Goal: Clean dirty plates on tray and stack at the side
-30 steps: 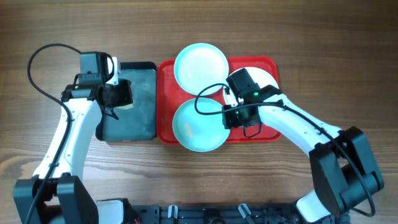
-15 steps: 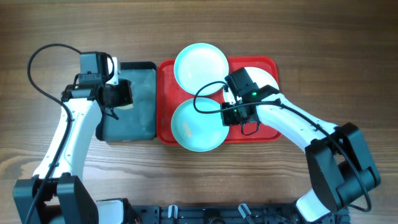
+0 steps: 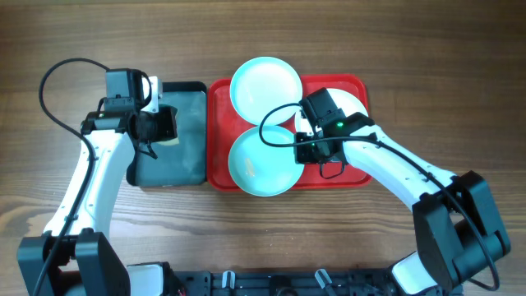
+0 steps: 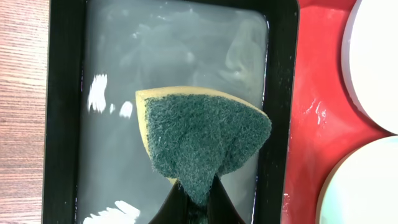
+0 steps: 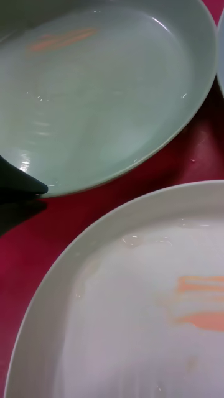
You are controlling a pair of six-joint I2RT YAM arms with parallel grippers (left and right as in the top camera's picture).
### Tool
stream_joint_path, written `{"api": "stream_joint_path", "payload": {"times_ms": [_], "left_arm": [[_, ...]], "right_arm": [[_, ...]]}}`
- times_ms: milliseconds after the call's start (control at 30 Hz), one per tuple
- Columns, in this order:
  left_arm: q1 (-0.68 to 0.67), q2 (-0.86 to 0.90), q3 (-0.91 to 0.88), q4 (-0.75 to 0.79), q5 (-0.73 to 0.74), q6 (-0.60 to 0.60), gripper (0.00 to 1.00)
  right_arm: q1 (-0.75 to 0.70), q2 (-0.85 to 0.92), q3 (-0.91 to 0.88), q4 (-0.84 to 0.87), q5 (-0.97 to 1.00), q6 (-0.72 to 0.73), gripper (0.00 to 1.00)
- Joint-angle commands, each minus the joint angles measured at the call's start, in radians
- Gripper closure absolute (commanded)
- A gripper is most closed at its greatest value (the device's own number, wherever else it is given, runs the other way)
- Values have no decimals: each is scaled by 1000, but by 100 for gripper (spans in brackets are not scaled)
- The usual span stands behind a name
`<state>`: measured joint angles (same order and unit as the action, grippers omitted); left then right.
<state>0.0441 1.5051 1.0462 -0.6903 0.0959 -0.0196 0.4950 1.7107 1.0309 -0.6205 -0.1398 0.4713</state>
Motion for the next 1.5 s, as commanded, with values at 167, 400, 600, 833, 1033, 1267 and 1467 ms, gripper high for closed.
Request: {"api": "stream_joint_path", "payload": {"times_ms": [167,400,600,833,1033,1267,1467], "left_arm": [[-3,4,1,-7,29,15,96],[-3,8,1,-10,39,12,96],[-3,8,1,-10,42,12,96],[-3,8,1,-10,42,12,96],[-3,8,1,-10,42,12,96],[-3,9,1,-10,42,-37,96],[-43,10,1,6,42,-45,96]], "right_arm": [[3,-18,23,-13,9,26,96],[3,-13,-21,-15,6,230,96],[3,-13,-26,-16,5,238,95],[3,-13,-26,45,17,237,96],[3,-5,-28,33,9,244,96],[3,-2,-51,48,-18,265,96],[3,-2,-51,57,-71,211,64]]}}
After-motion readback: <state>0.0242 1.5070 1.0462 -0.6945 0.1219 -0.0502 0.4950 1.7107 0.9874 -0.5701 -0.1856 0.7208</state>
